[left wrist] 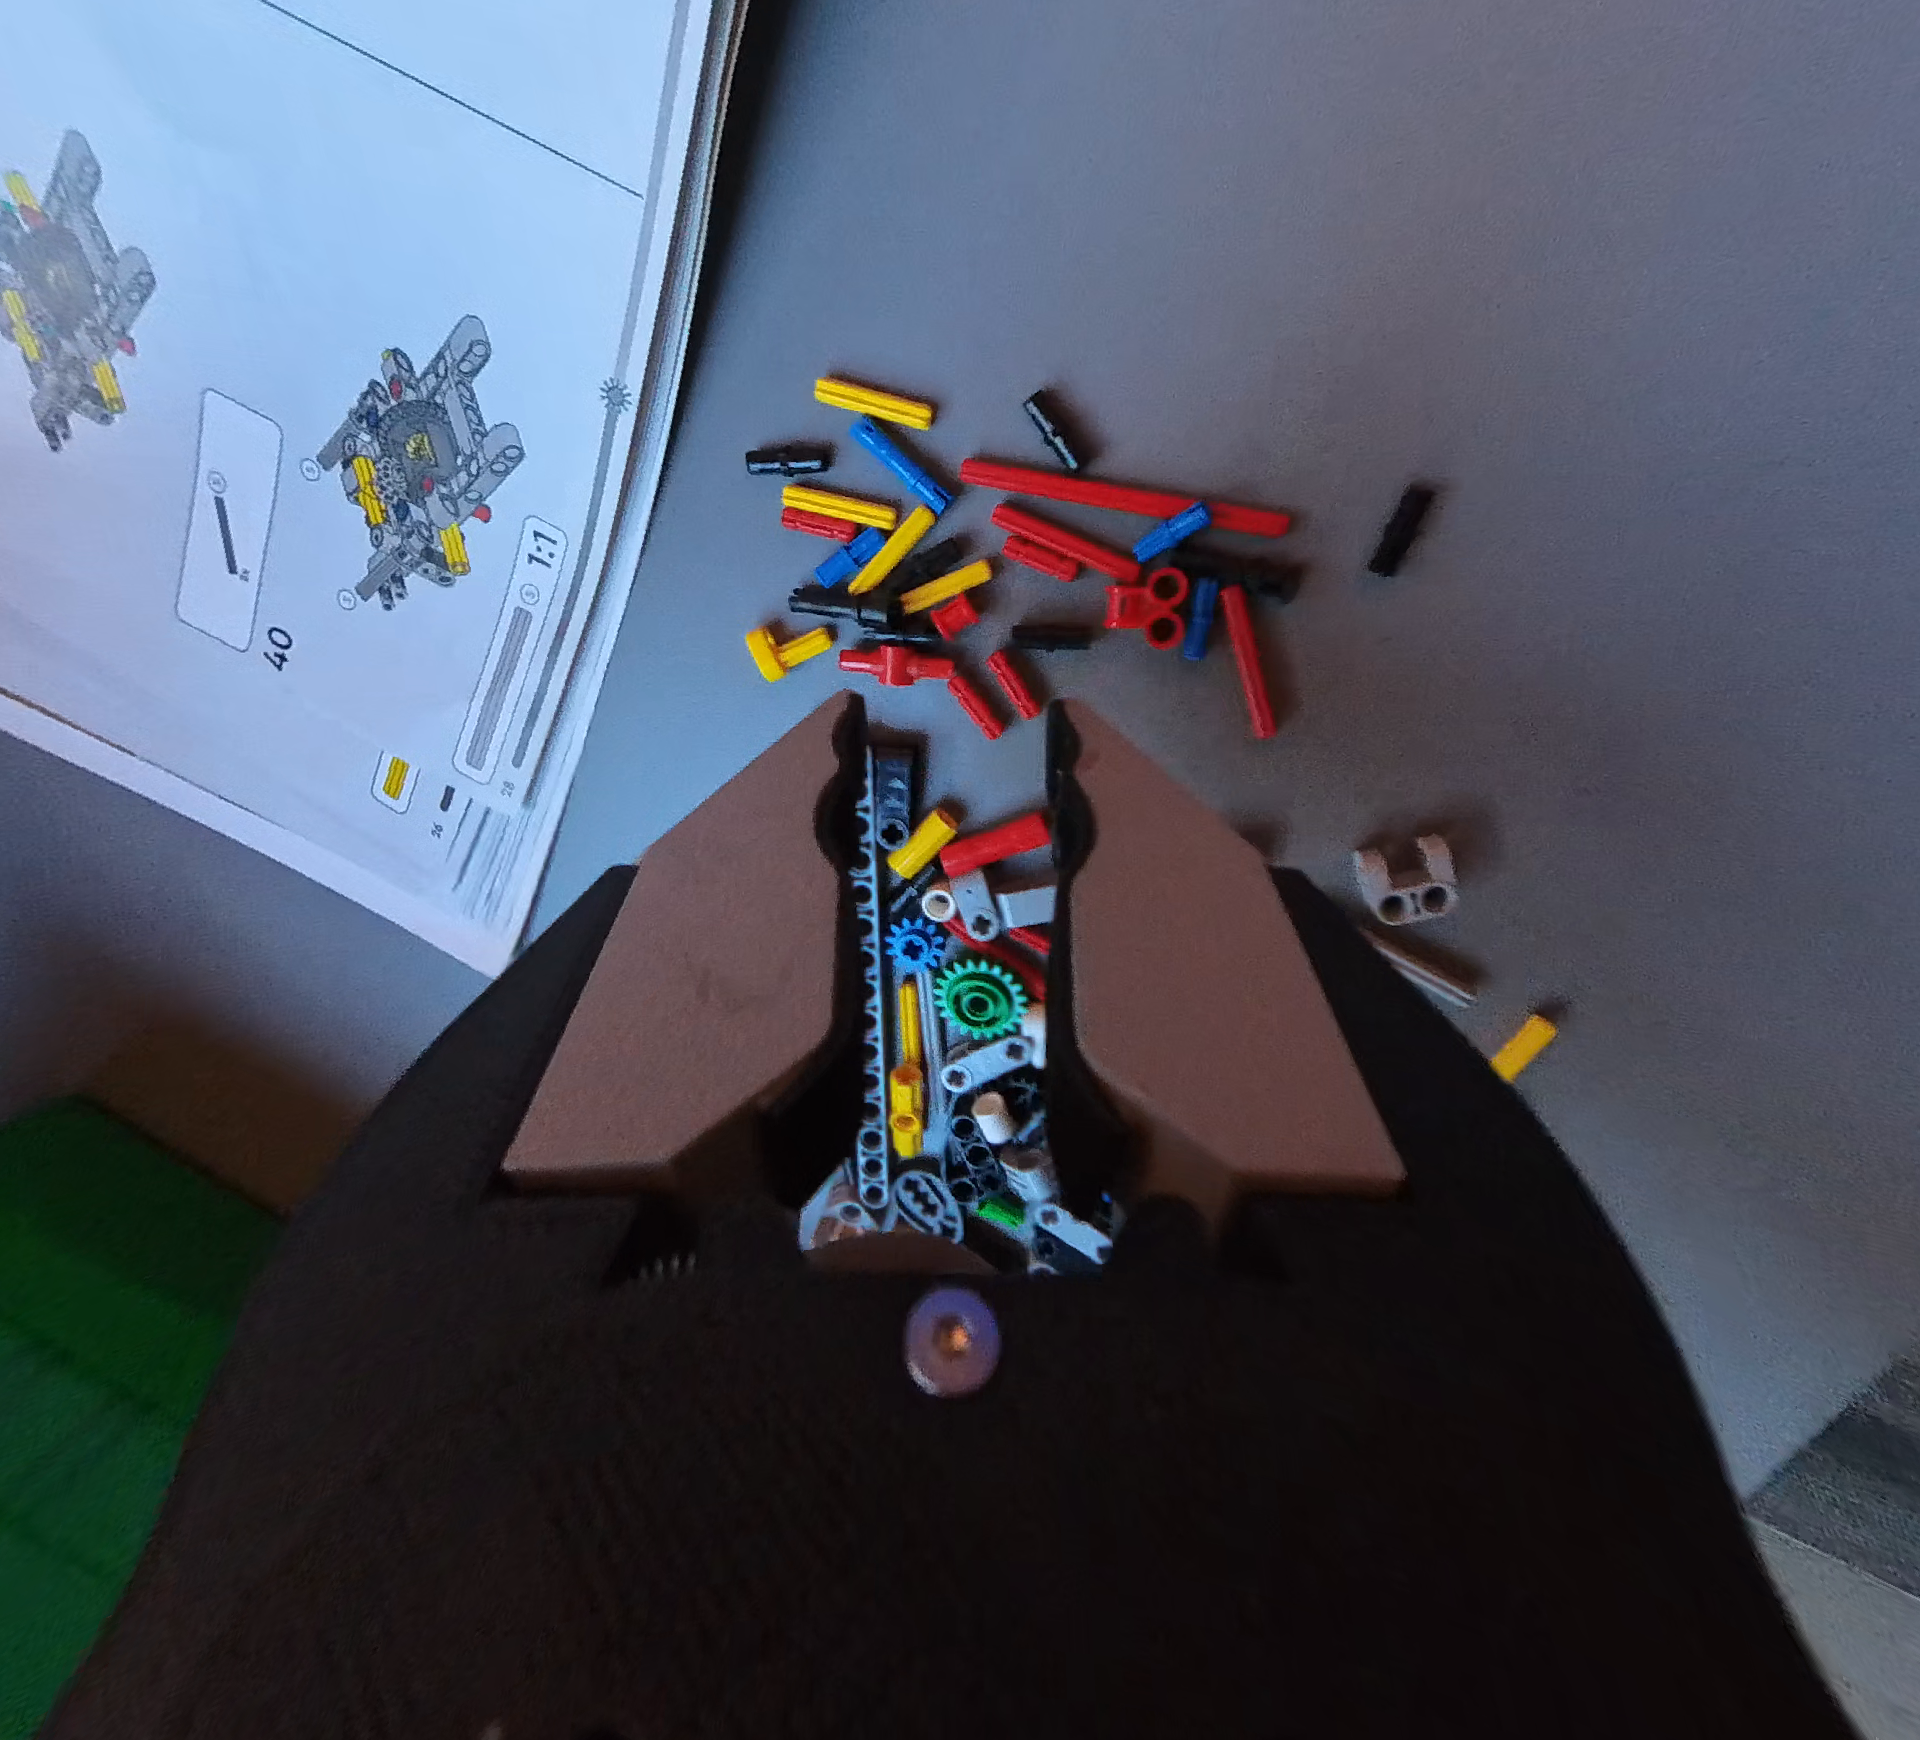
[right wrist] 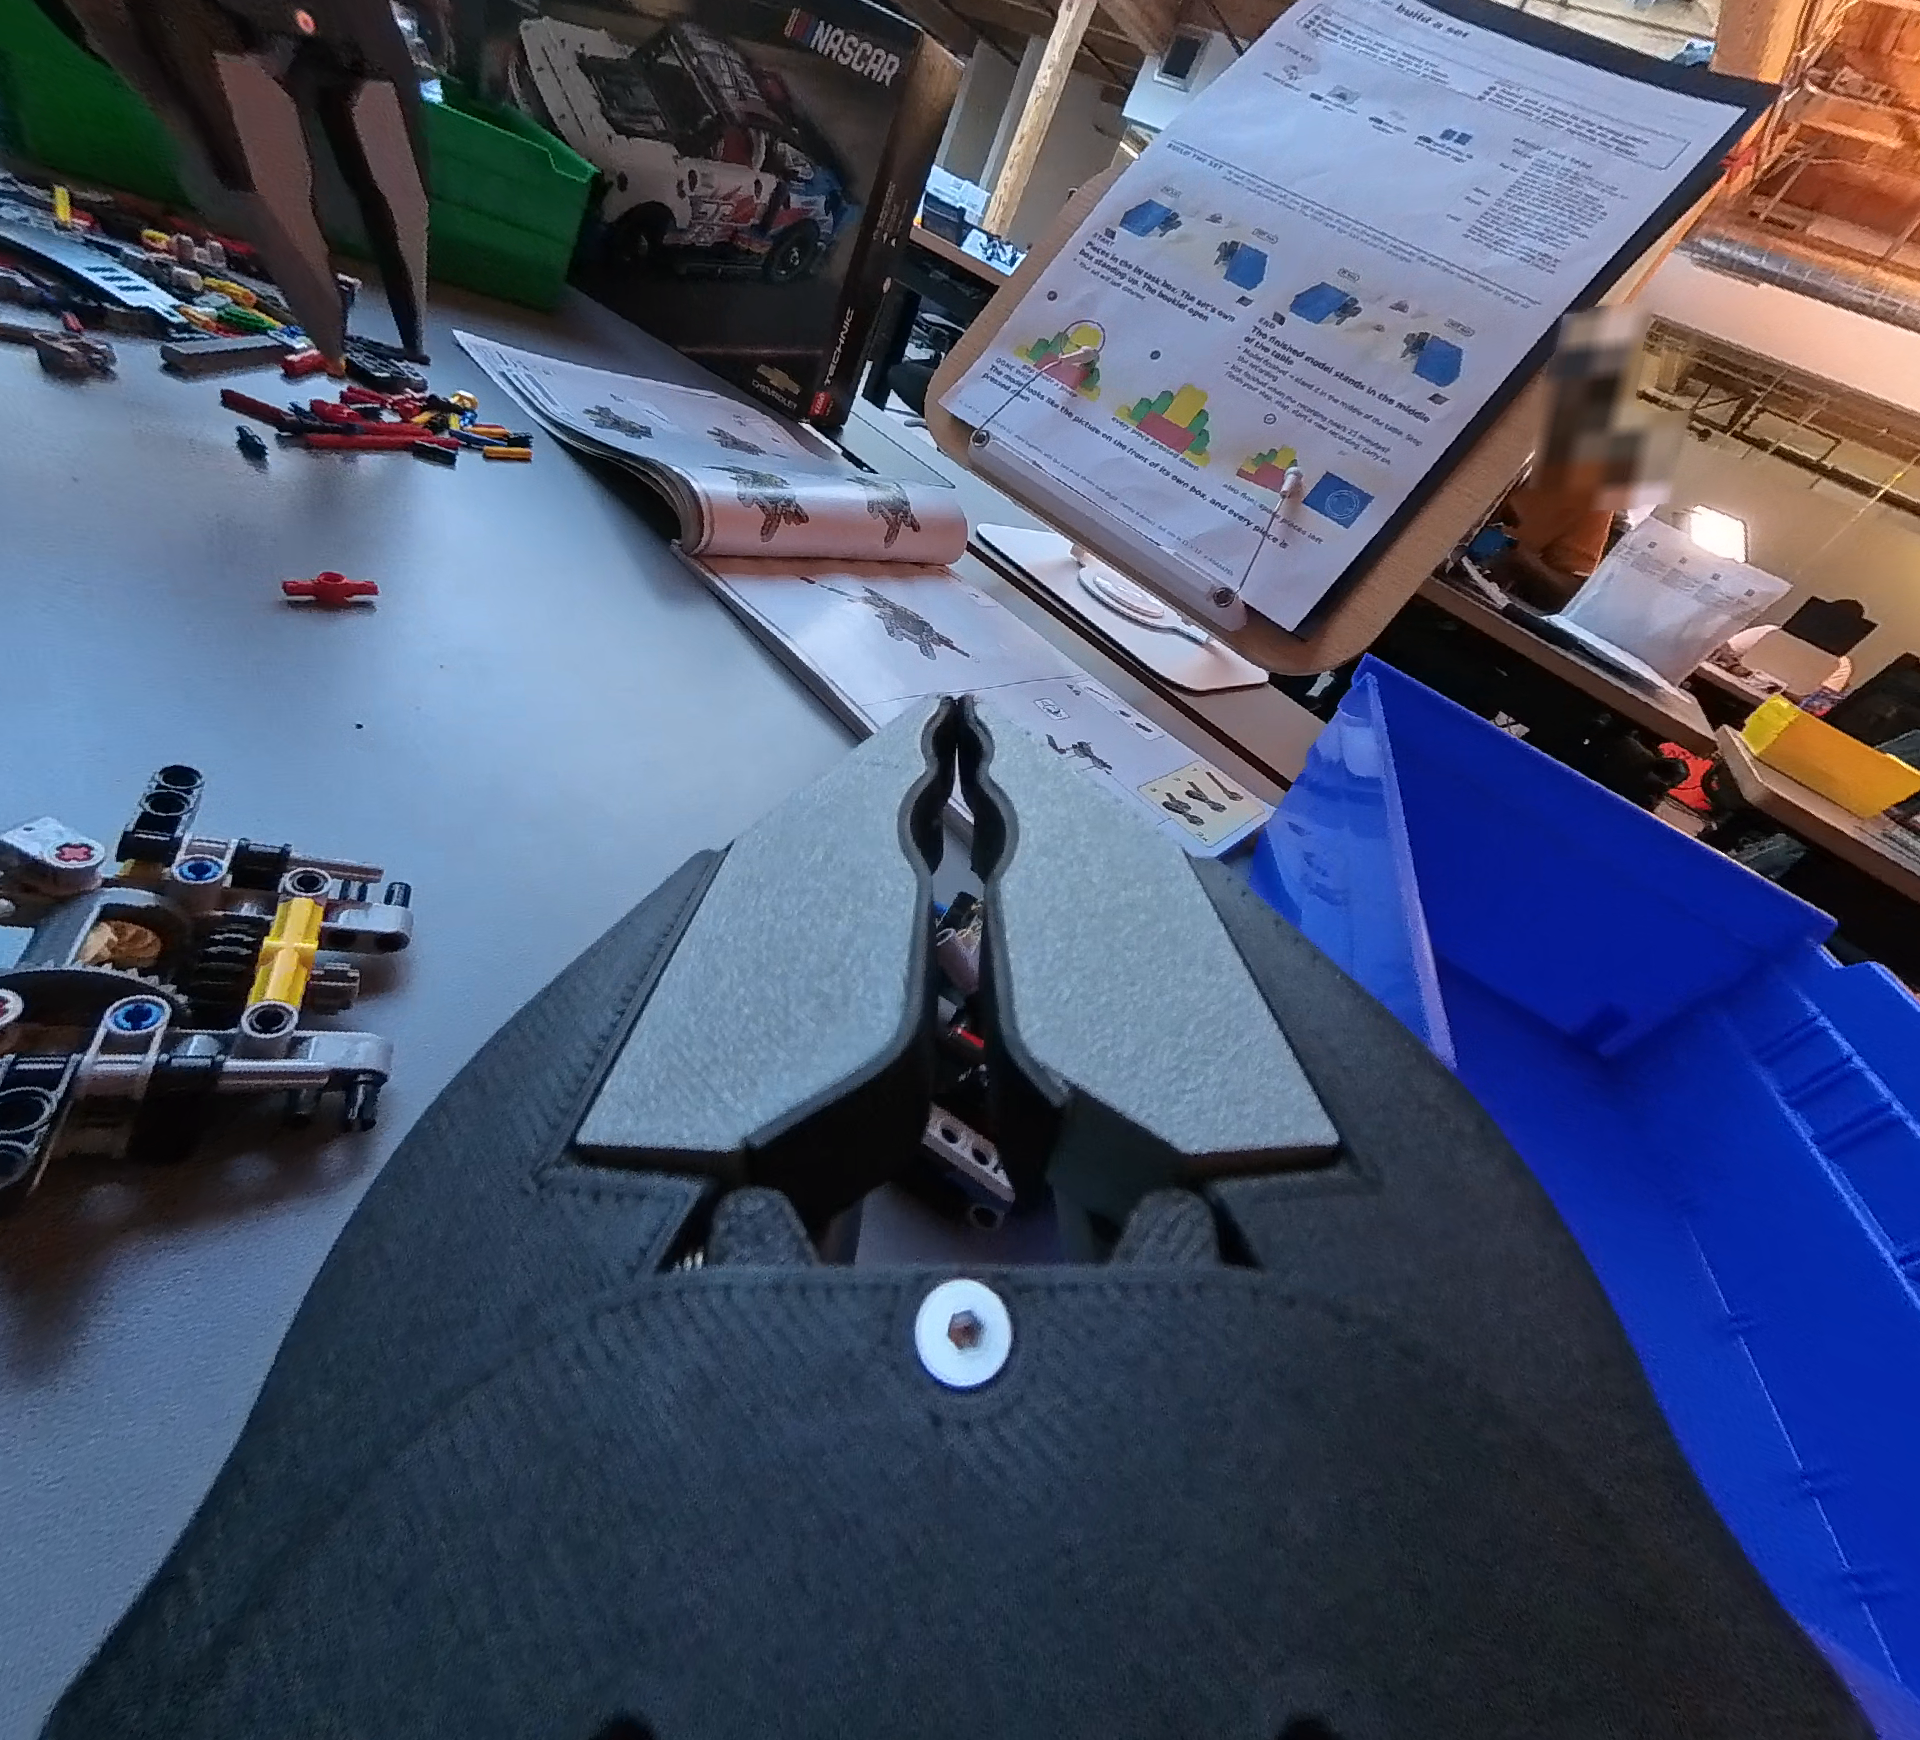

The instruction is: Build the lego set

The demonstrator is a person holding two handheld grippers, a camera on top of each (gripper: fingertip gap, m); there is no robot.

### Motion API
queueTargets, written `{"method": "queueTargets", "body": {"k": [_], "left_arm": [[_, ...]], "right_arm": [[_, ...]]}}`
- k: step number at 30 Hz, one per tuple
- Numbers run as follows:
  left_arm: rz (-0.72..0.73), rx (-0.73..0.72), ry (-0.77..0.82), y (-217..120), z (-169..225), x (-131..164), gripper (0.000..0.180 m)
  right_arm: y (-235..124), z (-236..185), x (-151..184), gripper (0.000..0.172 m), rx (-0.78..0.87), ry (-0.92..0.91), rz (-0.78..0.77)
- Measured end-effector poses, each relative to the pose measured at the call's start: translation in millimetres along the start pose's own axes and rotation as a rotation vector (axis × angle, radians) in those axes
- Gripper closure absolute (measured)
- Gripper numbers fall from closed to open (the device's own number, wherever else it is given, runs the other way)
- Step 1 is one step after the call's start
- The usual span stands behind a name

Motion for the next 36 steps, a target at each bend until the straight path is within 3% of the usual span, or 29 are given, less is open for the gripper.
{"method": "queueTargets", "body": {"k": [9, 29, 36], "left_arm": [[0.011, 0.080, -0.052, 16, -20, 5, 0.155], [-0.052, 0.112, -0.048, 22, -20, -2, 0.159], [-0.001, 0.064, -0.065, -14, -16, -11, 0.159]], "right_arm": [[0, 1, 1, 0.172, 0.001, 0.011, -0.004], [-1, 4, 0, 0.172, -0.005, 0.057, 0.015], [-1, 2, -1, 0.172, -0.035, 0.078, 0.024]]}}
Point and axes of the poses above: each gripper's, where its closed fingertips meet, y out along the fingers, x out of its underside, z = x × y across the jaws, the point moved 9 cm from there along -y, back along the fingers, and after that the axes turned 9 degrees about y, right-handed, at the moved point
